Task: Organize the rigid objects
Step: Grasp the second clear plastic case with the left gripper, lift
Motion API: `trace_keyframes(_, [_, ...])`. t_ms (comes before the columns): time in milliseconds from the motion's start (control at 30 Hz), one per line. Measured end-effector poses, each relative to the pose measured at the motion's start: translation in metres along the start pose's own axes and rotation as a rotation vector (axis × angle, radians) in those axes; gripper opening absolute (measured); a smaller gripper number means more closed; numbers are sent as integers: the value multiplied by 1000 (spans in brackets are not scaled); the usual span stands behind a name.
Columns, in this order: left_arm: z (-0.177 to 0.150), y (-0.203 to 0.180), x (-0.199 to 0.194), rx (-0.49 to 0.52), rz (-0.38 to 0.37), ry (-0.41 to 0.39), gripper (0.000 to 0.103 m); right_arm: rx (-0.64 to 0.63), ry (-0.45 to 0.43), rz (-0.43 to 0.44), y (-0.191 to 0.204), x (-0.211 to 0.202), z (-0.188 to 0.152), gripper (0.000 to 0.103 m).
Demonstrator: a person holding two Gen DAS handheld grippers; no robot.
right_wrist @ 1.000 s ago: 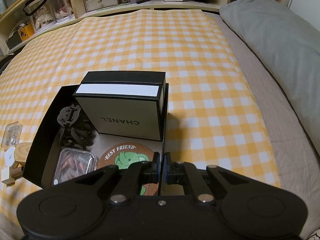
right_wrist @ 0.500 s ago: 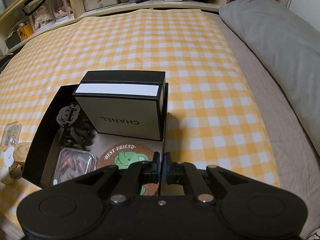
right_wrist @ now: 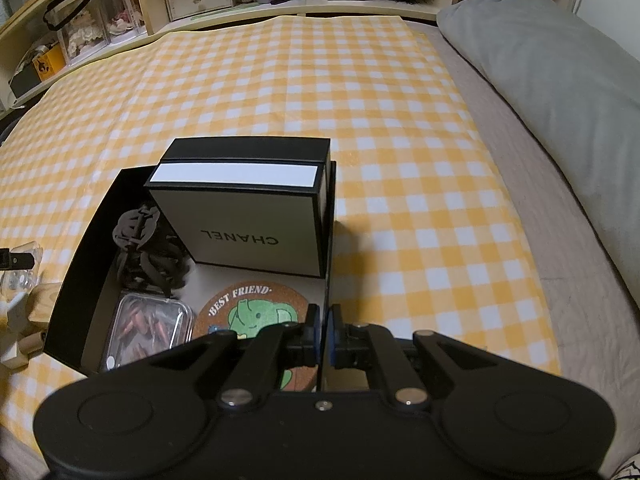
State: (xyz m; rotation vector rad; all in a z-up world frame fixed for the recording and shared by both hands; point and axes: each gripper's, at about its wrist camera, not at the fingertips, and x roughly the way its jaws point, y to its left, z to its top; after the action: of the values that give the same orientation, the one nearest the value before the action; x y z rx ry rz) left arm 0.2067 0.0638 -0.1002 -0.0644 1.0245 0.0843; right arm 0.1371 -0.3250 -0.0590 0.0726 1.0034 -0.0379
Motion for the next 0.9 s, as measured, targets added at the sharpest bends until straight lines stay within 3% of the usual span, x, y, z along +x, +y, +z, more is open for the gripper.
trace_keyframes(200, [-6, -2, 8, 20, 9, -6, 89, -4, 0, -2, 0, 0, 0, 4])
trace_keyframes(367, [-9, -18, 10, 99, 20, -2, 73, -2, 0, -2, 0, 0, 0, 4])
trace_keyframes(733, [1, -34, 5, 88, 6, -14, 73, -3, 0, -2, 0, 0, 0, 4])
trace_keyframes(900, [7, -29, -19, 63, -13, -74, 73, -3, 0, -2, 0, 0, 0, 4])
